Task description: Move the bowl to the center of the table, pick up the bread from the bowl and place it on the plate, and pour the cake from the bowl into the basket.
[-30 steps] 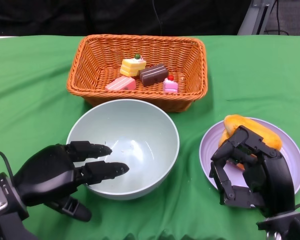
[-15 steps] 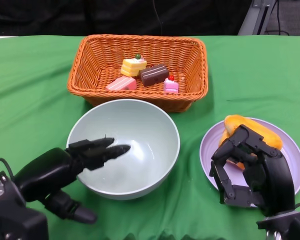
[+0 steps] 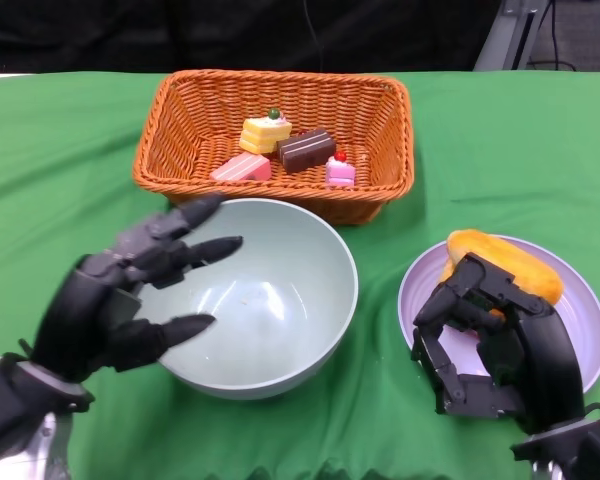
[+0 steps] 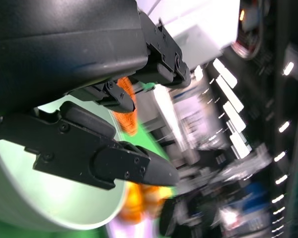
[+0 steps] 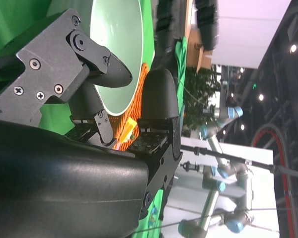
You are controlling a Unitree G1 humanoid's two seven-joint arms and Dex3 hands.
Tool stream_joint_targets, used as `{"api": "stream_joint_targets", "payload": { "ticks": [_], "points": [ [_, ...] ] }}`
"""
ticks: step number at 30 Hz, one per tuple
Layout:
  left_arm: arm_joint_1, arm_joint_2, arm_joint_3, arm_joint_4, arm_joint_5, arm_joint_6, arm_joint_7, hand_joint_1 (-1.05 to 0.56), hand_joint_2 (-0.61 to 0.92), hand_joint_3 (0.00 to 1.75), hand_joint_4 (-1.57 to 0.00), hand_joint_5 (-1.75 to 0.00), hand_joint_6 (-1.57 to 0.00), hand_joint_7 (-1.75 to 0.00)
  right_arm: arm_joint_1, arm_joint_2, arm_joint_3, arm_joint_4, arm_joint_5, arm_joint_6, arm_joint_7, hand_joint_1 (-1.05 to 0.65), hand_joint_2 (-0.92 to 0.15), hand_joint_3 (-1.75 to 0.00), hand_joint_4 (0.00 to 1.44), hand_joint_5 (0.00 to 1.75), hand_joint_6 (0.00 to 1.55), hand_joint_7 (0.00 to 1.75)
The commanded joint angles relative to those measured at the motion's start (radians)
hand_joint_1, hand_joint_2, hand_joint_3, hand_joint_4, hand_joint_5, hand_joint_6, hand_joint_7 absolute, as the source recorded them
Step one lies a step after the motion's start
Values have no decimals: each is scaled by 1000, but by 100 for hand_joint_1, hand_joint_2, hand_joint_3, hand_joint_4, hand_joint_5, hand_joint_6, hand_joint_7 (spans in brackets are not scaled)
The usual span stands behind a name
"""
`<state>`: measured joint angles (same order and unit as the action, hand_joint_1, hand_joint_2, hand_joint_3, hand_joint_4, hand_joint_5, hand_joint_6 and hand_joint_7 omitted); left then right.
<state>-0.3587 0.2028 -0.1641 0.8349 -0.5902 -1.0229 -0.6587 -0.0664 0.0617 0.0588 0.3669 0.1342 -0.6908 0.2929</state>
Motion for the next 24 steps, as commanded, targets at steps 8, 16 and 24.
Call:
{"api": "stream_joint_targets", "payload": {
  "ticks": [8, 16, 24],
  "points": [
    [17, -115, 138, -44, 130, 12, -61, -9, 92, 37, -93, -76, -106, -24, -26, -64, 22, -24, 21, 35, 118, -9, -44, -109, 79, 160, 67, 135],
    [35, -122, 146, -87, 176, 149, -128, -7, 56, 120, -85, -173, -79, -151, -33, -110, 52, -89, 96, 165, 262, -3, -45, -114, 81, 153, 74, 129],
    [44, -106, 154, -93, 178, 195, -247, -10, 45, 134, -84, -175, -72, -163, -11, -108, 51, -142, 83, 189, 262, -5, -44, -118, 86, 155, 78, 130]
  ]
}}
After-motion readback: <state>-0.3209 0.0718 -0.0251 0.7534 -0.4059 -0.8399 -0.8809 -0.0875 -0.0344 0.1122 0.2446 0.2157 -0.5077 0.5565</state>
